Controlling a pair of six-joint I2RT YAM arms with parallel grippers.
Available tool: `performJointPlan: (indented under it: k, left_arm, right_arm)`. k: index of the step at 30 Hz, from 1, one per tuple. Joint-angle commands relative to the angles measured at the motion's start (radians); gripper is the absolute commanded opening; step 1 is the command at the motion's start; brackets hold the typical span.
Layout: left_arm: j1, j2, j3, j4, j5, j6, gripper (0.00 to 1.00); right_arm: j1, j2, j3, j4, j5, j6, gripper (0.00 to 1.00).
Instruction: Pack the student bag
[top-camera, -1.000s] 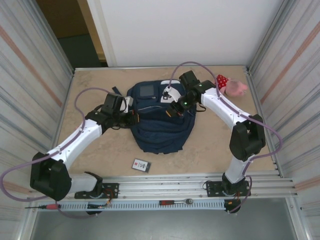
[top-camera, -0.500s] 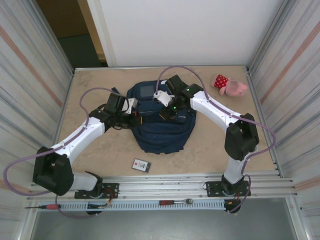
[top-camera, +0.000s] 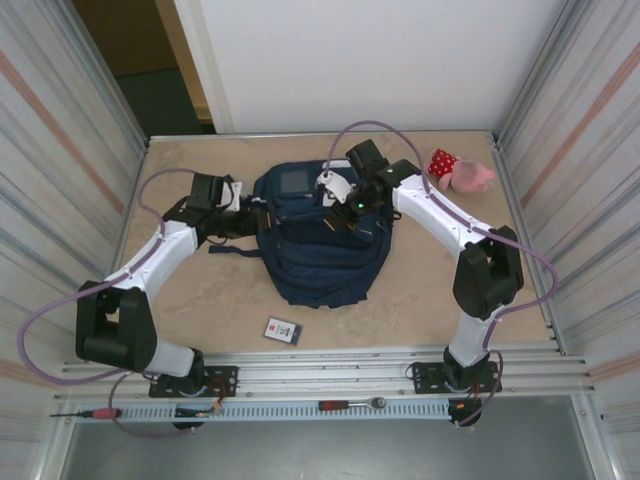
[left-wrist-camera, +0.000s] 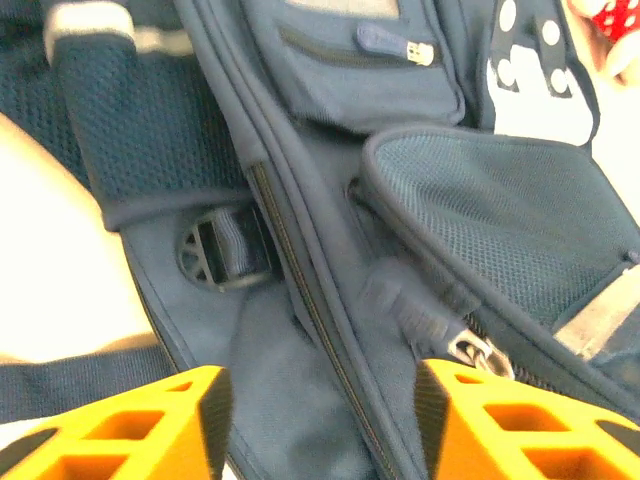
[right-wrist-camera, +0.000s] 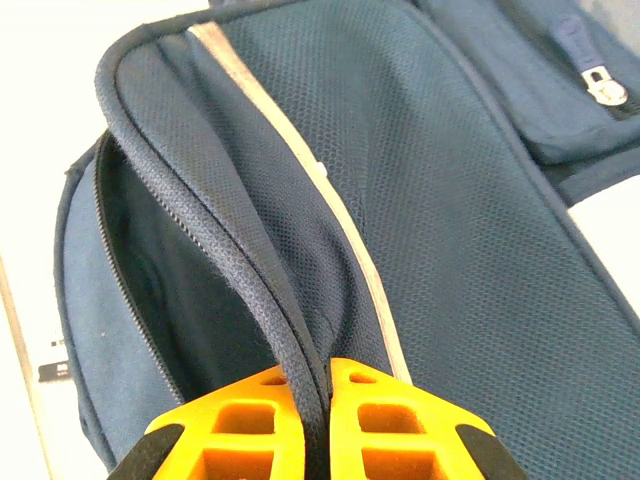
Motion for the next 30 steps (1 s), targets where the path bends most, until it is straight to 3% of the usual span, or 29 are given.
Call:
performJointPlan:
  k: [1, 5, 11, 15, 17, 24, 30]
  left_arm:
    - [-0.024, -0.048, 0.033, 0.046, 0.067, 0.14, 0.63]
    - [-0.061, -0.121, 0.013, 0.056, 0.084, 0.314, 0.75]
    - [-0.063, -0.172, -0.001, 0.043, 0.02, 0.323, 0.82]
    - [-0.064, -0.202, 0.001, -0.011, -0.022, 0.255, 0.86]
    - [-0.064, -0.225, -0.004, -0.046, -0.049, 0.206, 0.87]
    - [-0.049, -0.33, -0.081, -0.142, -0.107, 0.004, 0.9]
    - [0.012, -0.385, -0.151, -0.22, -0.053, -0.157, 0.91]
  right_arm:
    - [-0.022, -0.005, 0.044, -0.023, -0.015, -0.038, 0.0]
    - [-0.041, 0.019, 0.063, -0.001, -0.002, -0.141, 0.0]
    - [-0.089, 0.092, 0.145, 0.008, 0.027, -0.194, 0.01]
    - [-0.088, 0.067, 0.154, -0.008, 0.021, -0.14, 0.42]
    - [-0.071, 0.021, 0.132, -0.017, 0.03, -0.096, 0.52]
    - [0.083, -0.163, -0.022, -0.041, 0.158, 0.072, 0.6]
    - [0.259, -0.291, -0.136, -0.063, 0.299, 0.227, 0.61]
